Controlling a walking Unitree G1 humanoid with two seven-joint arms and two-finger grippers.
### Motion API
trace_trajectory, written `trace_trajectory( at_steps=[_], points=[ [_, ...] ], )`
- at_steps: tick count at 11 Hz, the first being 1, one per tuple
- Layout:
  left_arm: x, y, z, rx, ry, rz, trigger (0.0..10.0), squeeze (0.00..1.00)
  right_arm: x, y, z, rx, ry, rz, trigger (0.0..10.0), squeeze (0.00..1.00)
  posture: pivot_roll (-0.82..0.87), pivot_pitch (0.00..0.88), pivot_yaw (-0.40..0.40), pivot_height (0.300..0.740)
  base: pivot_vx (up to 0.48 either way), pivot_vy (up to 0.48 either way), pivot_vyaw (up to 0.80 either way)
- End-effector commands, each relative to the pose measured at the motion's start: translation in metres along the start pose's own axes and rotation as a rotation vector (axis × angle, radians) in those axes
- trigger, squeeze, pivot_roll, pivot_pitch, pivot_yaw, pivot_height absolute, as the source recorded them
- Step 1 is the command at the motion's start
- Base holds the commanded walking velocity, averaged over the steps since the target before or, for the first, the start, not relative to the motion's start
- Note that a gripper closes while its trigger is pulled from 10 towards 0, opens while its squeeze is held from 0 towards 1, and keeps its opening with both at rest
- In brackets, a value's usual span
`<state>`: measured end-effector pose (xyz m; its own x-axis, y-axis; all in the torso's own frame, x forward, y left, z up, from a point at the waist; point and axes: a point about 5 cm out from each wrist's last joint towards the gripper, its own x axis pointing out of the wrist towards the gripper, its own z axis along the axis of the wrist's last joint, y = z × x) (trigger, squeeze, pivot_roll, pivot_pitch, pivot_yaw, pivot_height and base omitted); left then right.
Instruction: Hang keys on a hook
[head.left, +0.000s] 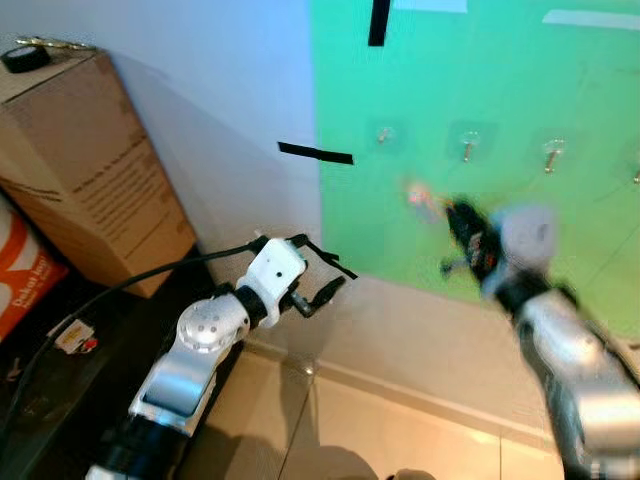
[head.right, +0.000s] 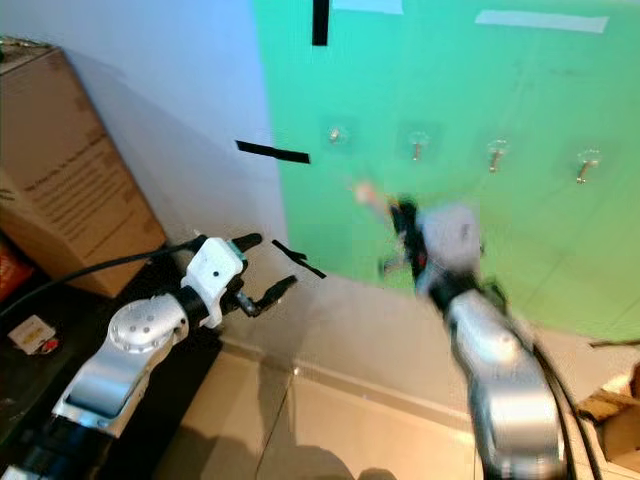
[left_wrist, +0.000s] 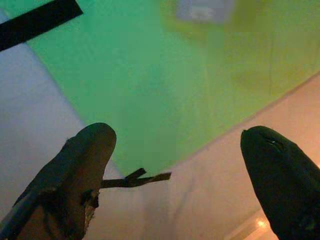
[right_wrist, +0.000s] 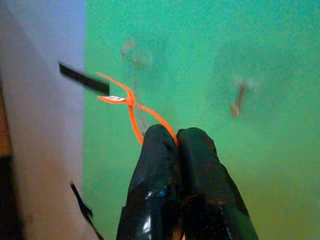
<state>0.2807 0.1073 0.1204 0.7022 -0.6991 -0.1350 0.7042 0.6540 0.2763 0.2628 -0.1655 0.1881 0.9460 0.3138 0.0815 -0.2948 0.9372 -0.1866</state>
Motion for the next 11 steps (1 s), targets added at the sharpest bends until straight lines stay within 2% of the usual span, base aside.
trace_trajectory(
  at_steps=[1,3,4,6,9,11],
  points=[
    [-0.002,0.002,0.006,0.016,-0.010,-0.028,10.0,0.00,0.012,0.004,0.006,0.037,-0.011,0.120,10.0,0.00,-0.15,0.000,0.111,0.740,0.000,0.000,0.00],
    [-0.003,0.001,0.006,0.023,-0.006,-0.047,10.0,0.00,0.028,0.015,0.010,-0.019,-0.003,0.285,10.0,0.00,-0.14,0.000,0.116,0.740,0.000,0.000,0.00],
    [-0.005,0.003,0.008,0.026,-0.007,-0.050,10.0,0.00,0.051,0.012,0.018,0.000,-0.037,0.250,10.0,0.00,-0.12,0.000,0.111,0.740,0.000,0.000,0.00],
    [-0.011,0.007,0.008,0.025,-0.001,-0.039,10.0,0.00,0.075,0.009,0.023,0.045,-0.055,0.211,10.0,0.00,-0.10,0.000,0.108,0.740,0.000,0.000,0.00],
    [-0.016,0.009,0.009,0.031,0.011,-0.034,10.0,0.00,0.105,0.012,0.019,0.098,-0.038,0.233,10.0,0.00,-0.08,0.000,0.109,0.740,0.000,0.000,0.00],
    [-0.018,0.009,0.010,0.032,0.014,-0.031,10.0,0.00,0.116,0.005,0.023,0.093,-0.048,0.210,10.0,0.00,-0.06,0.000,0.102,0.740,0.000,0.000,0.00]
  ],
)
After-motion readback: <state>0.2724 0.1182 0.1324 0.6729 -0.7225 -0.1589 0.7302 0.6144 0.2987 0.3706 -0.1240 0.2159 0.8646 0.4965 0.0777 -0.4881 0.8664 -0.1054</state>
